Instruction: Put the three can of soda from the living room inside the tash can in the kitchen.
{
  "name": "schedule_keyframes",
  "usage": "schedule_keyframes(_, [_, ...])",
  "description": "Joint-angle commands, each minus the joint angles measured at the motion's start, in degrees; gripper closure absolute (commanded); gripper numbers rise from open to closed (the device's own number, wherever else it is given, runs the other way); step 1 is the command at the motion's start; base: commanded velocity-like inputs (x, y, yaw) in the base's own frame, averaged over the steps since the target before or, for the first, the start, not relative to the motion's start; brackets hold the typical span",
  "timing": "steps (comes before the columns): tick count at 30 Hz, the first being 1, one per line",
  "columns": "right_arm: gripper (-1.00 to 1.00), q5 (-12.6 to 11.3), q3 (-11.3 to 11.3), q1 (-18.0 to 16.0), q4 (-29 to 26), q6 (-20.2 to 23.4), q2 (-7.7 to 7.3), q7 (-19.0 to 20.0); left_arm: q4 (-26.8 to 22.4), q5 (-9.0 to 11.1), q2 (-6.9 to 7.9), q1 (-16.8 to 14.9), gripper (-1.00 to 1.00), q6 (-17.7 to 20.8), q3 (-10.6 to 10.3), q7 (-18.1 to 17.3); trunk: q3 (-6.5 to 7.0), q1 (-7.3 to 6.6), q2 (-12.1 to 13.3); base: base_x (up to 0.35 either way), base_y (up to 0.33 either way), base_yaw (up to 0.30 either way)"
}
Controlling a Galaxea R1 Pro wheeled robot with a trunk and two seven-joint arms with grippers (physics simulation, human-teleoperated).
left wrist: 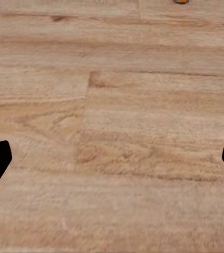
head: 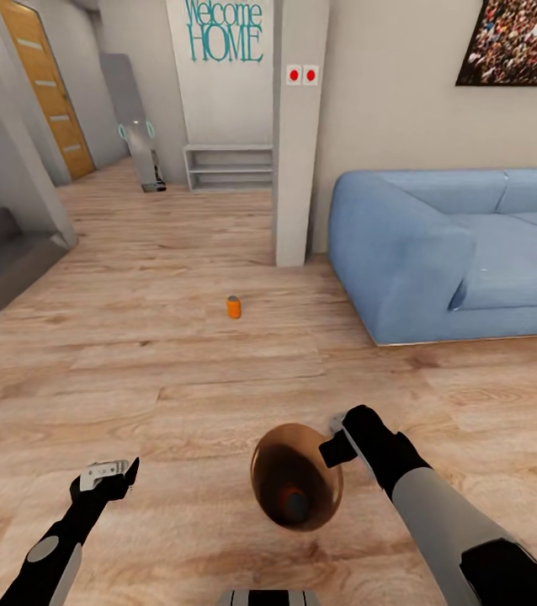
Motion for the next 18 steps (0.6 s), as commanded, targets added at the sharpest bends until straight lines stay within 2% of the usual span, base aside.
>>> schedule_keyframes(1, [1.00, -0.27, -0.33, -0.33, 0.33, 0.12, -0.23, -0.06, 0.33, -0.04, 0.01, 0.14, -1.00, 0.17, -0.33, 0.16, 0.00, 0.00, -0.01, 0.002, 0.000, 0.000])
schedule_keyframes(3, [1.00, 0.34, -1.01, -0.48, 0.83, 0.11, -0.51, -0.21, 0.87, 0.02, 0.06, 0.00, -1.00, 0.22, -0.88, 0.27, 0.00, 0.00, -0.01, 0.001, 0.000, 0.000])
schedule_keyframes(7, [1.00, 5.10, -1.11, -0.48, 0.83, 0.11, -0.51, -0.21, 0.87, 0.02, 0.06, 0.00, -1.00, 0.22, -0.88, 0.27, 0.00, 0.00, -0.01, 0.001, 0.000, 0.000])
schedule_keyframes(12, [1.00, 9.32, -1.11, -0.48, 0.83, 0.11, -0.51, -0.21, 0.87, 0.02, 0.06, 0.00, -1.00, 0.22, -0.88, 0.27, 0.00, 0.00, -0.01, 0.001, 0.000, 0.000])
schedule_keyframes(18, [1.00, 12.46, -1.11, -0.48, 0.83, 0.11, -0.51, -0.21, 0.87, 0.02, 0.06, 0.00, -1.00, 0.22, -0.88, 0.27, 0.00, 0.00, -0.01, 0.001, 0.000, 0.000])
